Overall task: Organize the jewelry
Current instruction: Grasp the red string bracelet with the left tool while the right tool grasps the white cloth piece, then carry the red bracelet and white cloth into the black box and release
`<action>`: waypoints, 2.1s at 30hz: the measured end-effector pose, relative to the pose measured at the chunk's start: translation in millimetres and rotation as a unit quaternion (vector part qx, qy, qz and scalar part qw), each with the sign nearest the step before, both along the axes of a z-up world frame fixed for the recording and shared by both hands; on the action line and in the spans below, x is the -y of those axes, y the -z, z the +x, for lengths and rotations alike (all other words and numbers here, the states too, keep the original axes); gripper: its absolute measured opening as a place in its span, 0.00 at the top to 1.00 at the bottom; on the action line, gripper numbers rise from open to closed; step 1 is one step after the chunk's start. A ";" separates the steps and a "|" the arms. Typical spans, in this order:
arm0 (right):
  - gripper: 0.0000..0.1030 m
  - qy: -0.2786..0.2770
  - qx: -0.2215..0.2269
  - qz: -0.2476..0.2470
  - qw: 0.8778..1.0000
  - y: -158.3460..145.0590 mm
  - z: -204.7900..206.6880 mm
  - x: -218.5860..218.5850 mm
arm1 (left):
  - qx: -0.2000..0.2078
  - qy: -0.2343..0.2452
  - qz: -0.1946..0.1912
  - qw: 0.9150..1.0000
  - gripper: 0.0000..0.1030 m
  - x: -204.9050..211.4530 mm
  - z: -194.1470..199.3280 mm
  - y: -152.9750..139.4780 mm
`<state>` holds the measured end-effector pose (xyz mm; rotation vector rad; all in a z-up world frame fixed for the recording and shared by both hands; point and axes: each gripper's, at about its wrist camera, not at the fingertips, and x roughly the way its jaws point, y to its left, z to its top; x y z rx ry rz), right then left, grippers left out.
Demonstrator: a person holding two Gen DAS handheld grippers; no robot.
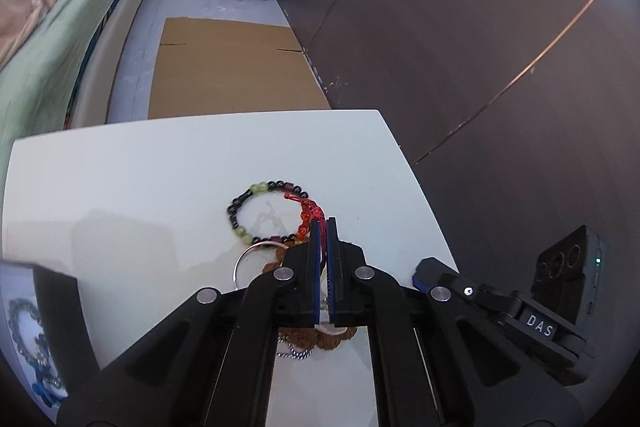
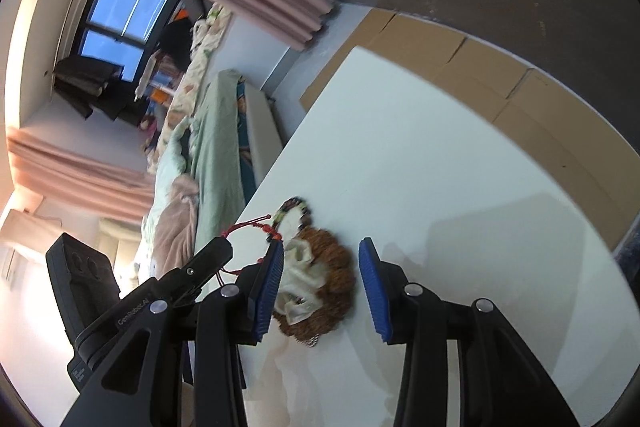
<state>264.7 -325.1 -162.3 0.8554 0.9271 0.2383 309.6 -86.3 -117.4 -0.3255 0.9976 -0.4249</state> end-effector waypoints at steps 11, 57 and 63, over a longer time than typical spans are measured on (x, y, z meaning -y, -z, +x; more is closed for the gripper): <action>0.42 -0.057 0.017 -0.126 0.990 -18.1 7.6 -51.9 | 0.022 -0.017 -0.030 0.999 0.96 -23.8 -15.1 -9.1; 0.99 -0.152 0.206 0.005 0.967 -153.2 -26.5 -141.2 | 0.111 -0.133 -0.041 0.984 0.96 -167.3 -111.5 -108.1; 0.99 -0.196 0.204 0.036 0.958 -152.9 -19.1 -168.1 | 0.111 -0.157 -0.039 0.980 0.96 -188.7 -116.6 -110.7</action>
